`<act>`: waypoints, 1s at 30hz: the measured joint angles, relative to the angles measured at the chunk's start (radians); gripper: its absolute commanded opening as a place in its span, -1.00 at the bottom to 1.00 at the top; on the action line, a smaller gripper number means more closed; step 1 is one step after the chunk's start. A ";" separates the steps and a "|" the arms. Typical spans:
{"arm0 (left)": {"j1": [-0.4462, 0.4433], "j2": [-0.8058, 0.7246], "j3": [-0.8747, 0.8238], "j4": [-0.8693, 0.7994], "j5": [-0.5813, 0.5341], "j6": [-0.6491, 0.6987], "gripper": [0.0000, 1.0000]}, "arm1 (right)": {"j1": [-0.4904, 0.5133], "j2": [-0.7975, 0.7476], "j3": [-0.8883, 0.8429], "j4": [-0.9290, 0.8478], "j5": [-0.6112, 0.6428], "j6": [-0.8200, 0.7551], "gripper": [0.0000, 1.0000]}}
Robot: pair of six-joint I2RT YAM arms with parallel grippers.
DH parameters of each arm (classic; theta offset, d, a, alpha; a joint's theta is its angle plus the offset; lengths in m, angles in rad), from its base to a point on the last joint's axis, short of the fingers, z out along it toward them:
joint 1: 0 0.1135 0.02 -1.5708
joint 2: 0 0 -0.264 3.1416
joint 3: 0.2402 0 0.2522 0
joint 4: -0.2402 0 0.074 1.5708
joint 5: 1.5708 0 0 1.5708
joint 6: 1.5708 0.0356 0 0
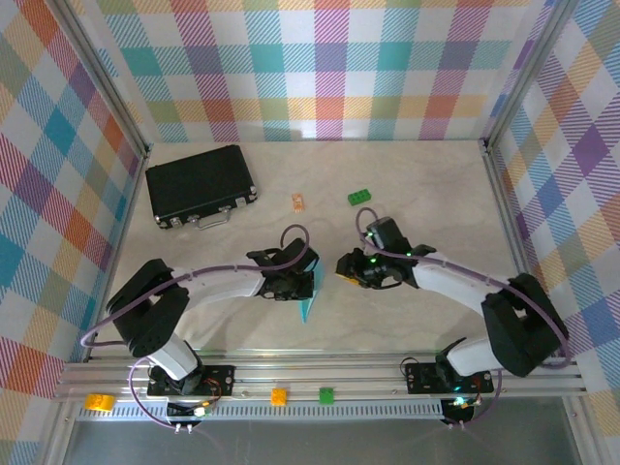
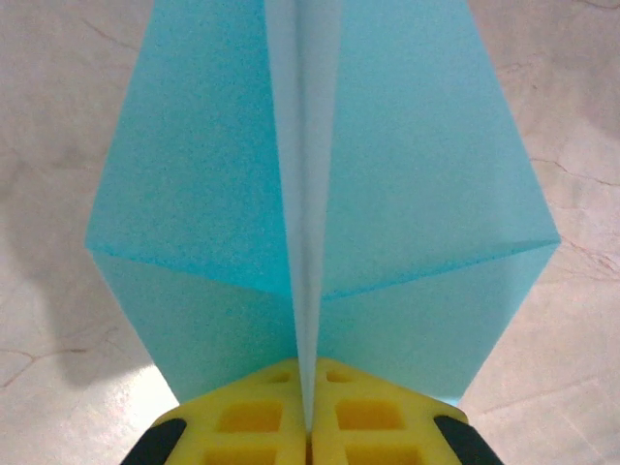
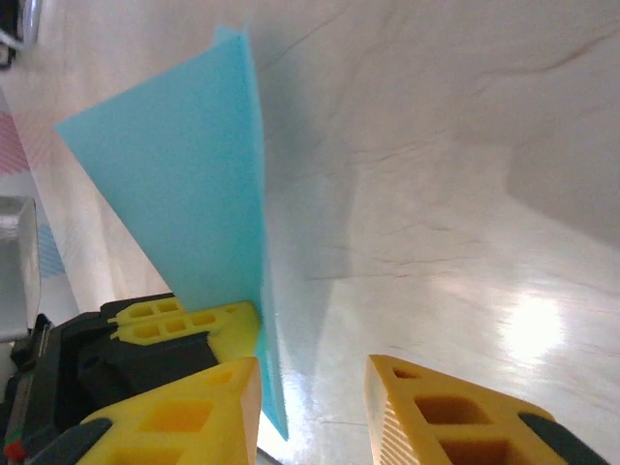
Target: Fold a paper plane with a square sheet of paper (pick it up from the middle)
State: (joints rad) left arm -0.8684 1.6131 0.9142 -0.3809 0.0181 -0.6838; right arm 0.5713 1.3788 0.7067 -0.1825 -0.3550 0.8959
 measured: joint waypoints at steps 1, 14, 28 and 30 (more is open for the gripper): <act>0.000 0.018 0.021 -0.019 -0.010 0.005 -0.85 | -0.017 -0.021 -0.016 -0.011 0.007 0.000 -0.28; 0.000 0.099 0.084 -0.089 -0.057 0.023 -0.78 | -0.055 -0.104 -0.105 -0.066 0.030 -0.003 -0.27; 0.000 0.101 0.084 -0.090 -0.056 0.023 -0.70 | -0.055 -0.077 -0.111 -0.032 0.017 0.001 -0.25; 0.000 0.101 0.084 -0.091 -0.056 0.024 -0.65 | -0.055 -0.070 -0.111 -0.024 0.014 0.002 -0.25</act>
State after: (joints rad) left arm -0.8684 1.7142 0.9981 -0.4721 -0.0380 -0.6598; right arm 0.5163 1.3090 0.5953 -0.2066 -0.3412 0.8974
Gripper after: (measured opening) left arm 0.158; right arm 0.377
